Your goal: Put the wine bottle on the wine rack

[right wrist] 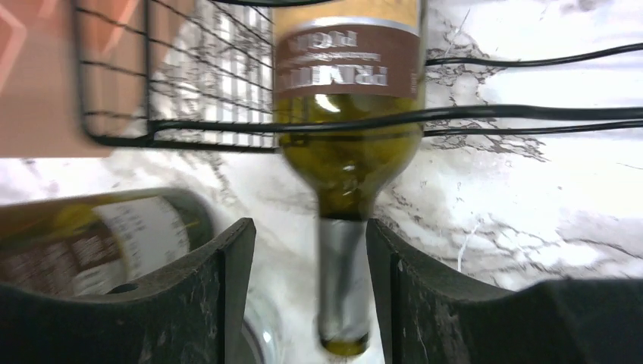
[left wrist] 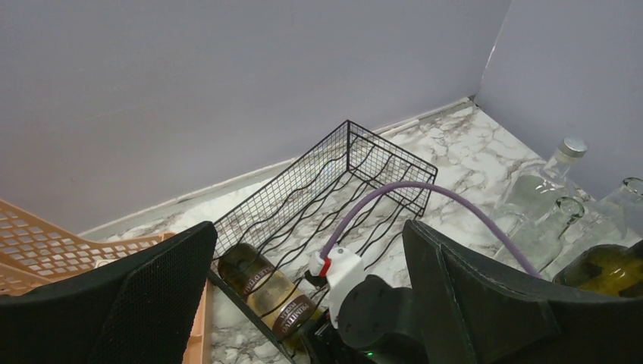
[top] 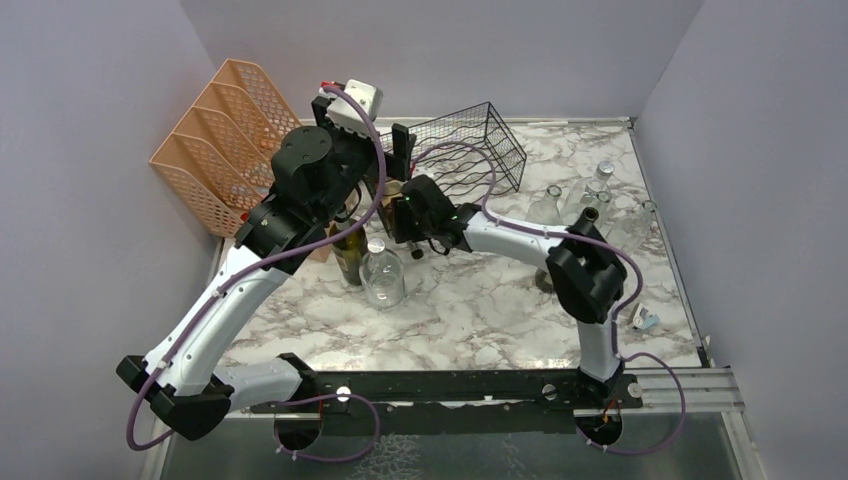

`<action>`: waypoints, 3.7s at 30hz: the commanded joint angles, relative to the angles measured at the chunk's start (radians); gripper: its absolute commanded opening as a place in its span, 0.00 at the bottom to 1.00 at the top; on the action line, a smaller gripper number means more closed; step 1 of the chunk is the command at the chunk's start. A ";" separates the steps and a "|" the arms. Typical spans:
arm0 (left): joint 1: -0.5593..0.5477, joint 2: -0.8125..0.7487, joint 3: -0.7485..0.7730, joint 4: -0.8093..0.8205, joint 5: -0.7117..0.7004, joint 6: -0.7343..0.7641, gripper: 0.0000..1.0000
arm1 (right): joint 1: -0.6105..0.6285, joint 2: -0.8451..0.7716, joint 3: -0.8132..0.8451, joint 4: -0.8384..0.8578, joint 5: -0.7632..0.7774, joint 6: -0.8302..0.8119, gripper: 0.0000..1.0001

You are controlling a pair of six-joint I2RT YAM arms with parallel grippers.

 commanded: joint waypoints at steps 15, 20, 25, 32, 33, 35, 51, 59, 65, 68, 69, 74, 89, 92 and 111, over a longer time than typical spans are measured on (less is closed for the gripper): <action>0.005 -0.145 -0.059 -0.047 0.039 -0.043 0.99 | 0.001 -0.563 -0.225 -0.193 0.042 -0.145 0.61; 0.005 -0.209 -0.108 -0.063 0.098 -0.084 0.99 | 0.001 -0.678 -0.185 -0.323 0.112 -0.158 0.61; 0.005 -0.249 -0.174 -0.065 0.199 -0.127 0.99 | 0.001 -0.771 -0.117 -0.457 0.387 -0.177 0.62; 0.005 -0.269 -0.228 -0.054 0.316 -0.166 0.99 | -0.073 -0.727 0.016 -0.646 0.662 -0.151 0.63; 0.005 -0.271 -0.235 -0.051 0.320 -0.168 0.99 | -0.102 -0.726 0.024 -0.651 0.663 -0.154 0.63; 0.005 -0.282 -0.251 -0.047 0.322 -0.175 0.99 | -0.160 -0.734 0.026 -0.639 0.647 -0.168 0.63; 0.005 -0.327 -0.321 0.033 0.489 -0.200 0.99 | -0.378 -0.706 -0.082 -0.548 0.417 -0.175 0.52; 0.005 -0.343 -0.378 0.083 0.535 -0.225 0.99 | -0.401 -0.703 -0.128 -0.563 0.334 -0.162 0.48; 0.005 -0.335 -0.390 0.086 0.563 -0.238 0.99 | -0.404 -0.699 -0.119 -0.568 0.294 -0.185 0.34; 0.005 -0.332 -0.384 0.086 0.576 -0.249 0.99 | -0.404 -0.691 -0.101 -0.581 0.263 -0.196 0.21; 0.005 -0.330 -0.383 0.086 0.578 -0.252 0.99 | -0.403 -0.688 -0.095 -0.585 0.257 -0.200 0.17; 0.005 -0.304 -0.386 0.115 0.611 -0.277 0.99 | -0.403 -0.687 -0.056 -0.582 0.196 -0.254 0.01; -0.015 -0.144 -0.459 0.348 0.619 -0.273 0.96 | -0.404 -0.718 0.024 -0.570 -0.068 -0.304 0.01; -0.042 -0.108 -0.488 0.412 0.596 -0.269 0.96 | -0.404 -0.735 0.023 -0.582 -0.092 -0.274 0.01; -0.231 0.111 -0.586 0.661 0.336 0.035 0.95 | -0.403 -0.840 -0.013 -0.537 -0.214 -0.256 0.01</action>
